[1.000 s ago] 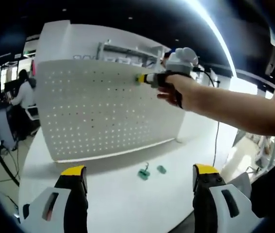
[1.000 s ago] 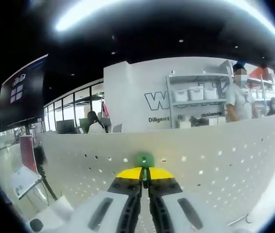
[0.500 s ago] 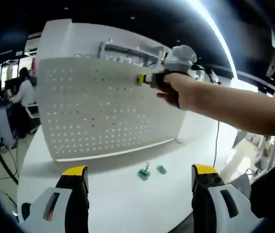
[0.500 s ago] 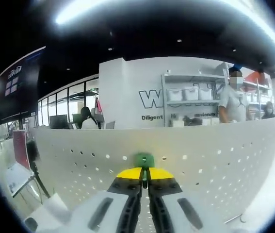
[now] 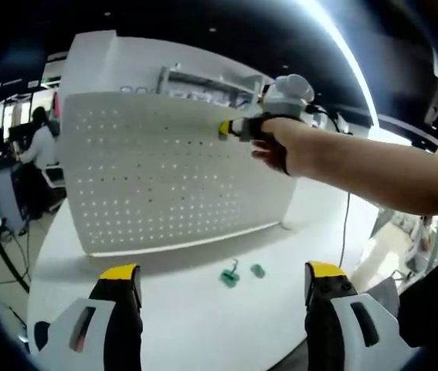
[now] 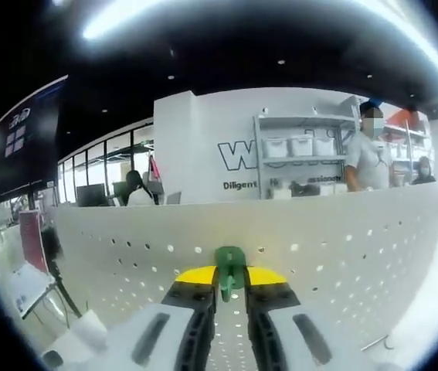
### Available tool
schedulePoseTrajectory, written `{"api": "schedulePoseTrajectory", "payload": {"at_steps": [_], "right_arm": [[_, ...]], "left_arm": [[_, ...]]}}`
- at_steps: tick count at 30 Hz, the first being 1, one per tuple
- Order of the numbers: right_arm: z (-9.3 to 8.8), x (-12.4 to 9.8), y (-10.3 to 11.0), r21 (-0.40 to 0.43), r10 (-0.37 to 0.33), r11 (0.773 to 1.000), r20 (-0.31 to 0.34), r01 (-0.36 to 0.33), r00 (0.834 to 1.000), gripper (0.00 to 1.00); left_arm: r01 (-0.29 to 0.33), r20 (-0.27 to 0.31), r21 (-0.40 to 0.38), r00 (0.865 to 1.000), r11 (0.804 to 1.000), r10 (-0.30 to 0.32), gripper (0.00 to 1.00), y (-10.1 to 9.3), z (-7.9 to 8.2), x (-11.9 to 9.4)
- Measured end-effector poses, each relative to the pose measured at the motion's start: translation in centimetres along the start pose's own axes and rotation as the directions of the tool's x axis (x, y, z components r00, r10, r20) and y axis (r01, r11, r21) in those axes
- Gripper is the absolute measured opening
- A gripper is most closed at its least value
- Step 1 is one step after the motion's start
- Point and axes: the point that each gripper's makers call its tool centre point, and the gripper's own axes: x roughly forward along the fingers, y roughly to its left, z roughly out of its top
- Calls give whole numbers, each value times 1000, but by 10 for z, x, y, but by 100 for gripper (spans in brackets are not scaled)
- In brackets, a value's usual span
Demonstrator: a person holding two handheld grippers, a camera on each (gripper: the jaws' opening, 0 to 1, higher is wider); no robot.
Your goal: Insert the hook assembly into the mounting plate slot until the hook locks in place.
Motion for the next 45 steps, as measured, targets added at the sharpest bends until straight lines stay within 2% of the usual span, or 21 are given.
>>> {"api": "schedulePoseTrajectory", "payload": {"at_steps": [3, 6, 12, 17, 18, 19, 21, 25, 34, 37, 39, 41, 45], "right_arm": [[0, 0, 2, 13, 15, 1000, 0, -15, 1000, 15], [5, -3, -1, 45, 2, 999, 17, -3, 1000, 24], [22, -9, 8, 62, 43, 997, 57, -46, 997, 26], [30, -23, 6, 69, 76, 994, 72, -81, 994, 28], [29, -25, 6, 72, 93, 993, 62, -97, 994, 28], [22, -28, 8, 73, 135, 988, 18, -136, 991, 28], [24, -34, 1, 78, 132, 988, 30, -134, 991, 29], [19, -47, -11, 54, 156, 986, 7, -156, 988, 29], [-9, -82, -36, 40, 193, 981, -60, -191, 979, 31], [-32, -94, -38, 61, 228, 973, -120, -222, 966, 30], [-43, -100, -40, 48, 231, 973, -137, -227, 963, 30], [-60, -109, -42, 22, 238, 971, -182, -238, 954, 30], [-88, -124, -46, 20, 246, 968, -233, -248, 941, 30]], "left_arm": [[-2, 1, 4, 1000, 1000, 2, 88, 0, 1, 0], [-4, 4, 7, 1000, 1000, 4, 88, -1, 3, -1], [1, -9, 17, 1000, 1000, 0, 88, -5, 0, -1], [2, -20, 13, 1000, 1000, -2, 89, -9, -4, 1], [3, -24, 13, 1000, 1000, -2, 89, -10, -6, 1], [5, -30, 13, 1000, 1000, -4, 89, -11, -8, 2], [7, -36, 11, 999, 1000, -7, 89, -13, -11, 3], [17, -47, 7, 999, 1000, -17, 89, -18, -15, 5], [24, -66, 20, 998, 999, -23, 89, -22, -17, 7], [25, -73, 21, 997, 999, -24, 88, -24, -18, 7], [27, -80, 23, 997, 999, -25, 88, -25, -20, 8], [29, -86, 26, 996, 999, -27, 88, -26, -21, 7], [26, -94, 24, 995, 999, -24, 88, -27, -24, 6]]}}
